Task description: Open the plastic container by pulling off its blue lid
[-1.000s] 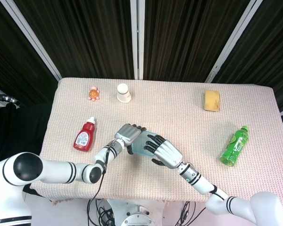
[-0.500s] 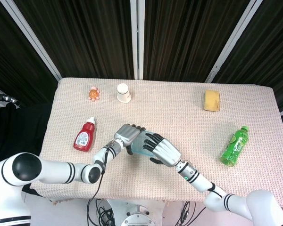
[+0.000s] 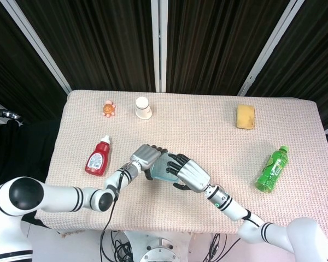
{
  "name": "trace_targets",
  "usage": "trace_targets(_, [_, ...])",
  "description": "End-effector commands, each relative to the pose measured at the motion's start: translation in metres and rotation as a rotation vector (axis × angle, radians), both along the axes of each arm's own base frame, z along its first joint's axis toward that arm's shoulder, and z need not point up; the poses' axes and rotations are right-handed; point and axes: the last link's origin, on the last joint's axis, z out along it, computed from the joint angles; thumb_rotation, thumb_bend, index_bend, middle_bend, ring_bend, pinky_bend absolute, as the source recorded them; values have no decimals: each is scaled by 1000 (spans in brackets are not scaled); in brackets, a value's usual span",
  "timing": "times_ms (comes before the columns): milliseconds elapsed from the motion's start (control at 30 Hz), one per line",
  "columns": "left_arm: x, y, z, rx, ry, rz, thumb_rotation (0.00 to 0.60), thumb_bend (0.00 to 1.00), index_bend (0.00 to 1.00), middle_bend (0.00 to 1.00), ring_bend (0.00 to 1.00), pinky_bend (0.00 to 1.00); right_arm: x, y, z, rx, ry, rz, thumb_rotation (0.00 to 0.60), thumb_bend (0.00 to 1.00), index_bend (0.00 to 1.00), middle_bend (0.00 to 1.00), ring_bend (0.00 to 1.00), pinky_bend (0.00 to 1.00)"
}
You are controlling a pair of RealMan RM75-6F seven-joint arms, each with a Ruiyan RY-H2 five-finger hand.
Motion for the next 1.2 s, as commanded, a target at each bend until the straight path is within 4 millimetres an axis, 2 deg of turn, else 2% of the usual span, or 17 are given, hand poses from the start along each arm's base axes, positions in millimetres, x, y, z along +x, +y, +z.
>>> trace_targets(33, [-2, 0, 0, -9, -6, 3, 600, 139, 184, 245, 135, 233, 1, 0, 1, 2, 0, 6, 600, 124, 421, 340, 149, 271])
trace_targets(600, [-5, -2, 0, -12, 11, -49, 600, 147, 179, 234, 135, 223, 2, -4, 8, 5, -31, 1, 600, 139, 432, 369, 174, 275])
trace_targets(767, [-6, -4, 3, -47, -6, -10, 600, 148, 141, 213, 129, 217, 2, -7, 7, -9, -24, 25, 600, 268, 492, 404, 213, 312])
trace_targets(867, [-5, -4, 4, -67, -19, -1, 600, 149, 55, 166, 97, 202, 4, -9, 5, -9, -22, 42, 600, 293, 528, 421, 231, 324])
trace_targets(967, [-4, -4, 6, -55, -28, -15, 600, 148, 15, 123, 57, 164, 6, -10, 4, -19, -23, 61, 600, 312, 562, 436, 245, 337])
trace_targets(1067, [-4, -4, 10, -29, -43, -27, 600, 148, 1, 75, 12, 125, 6, -8, 4, -33, -40, 76, 600, 313, 629, 460, 267, 355])
trace_targets(1200, [-6, -7, 17, 4, -72, -24, 600, 148, 0, 41, 0, 108, 4, -7, 5, -55, -59, 96, 600, 323, 720, 490, 297, 371])
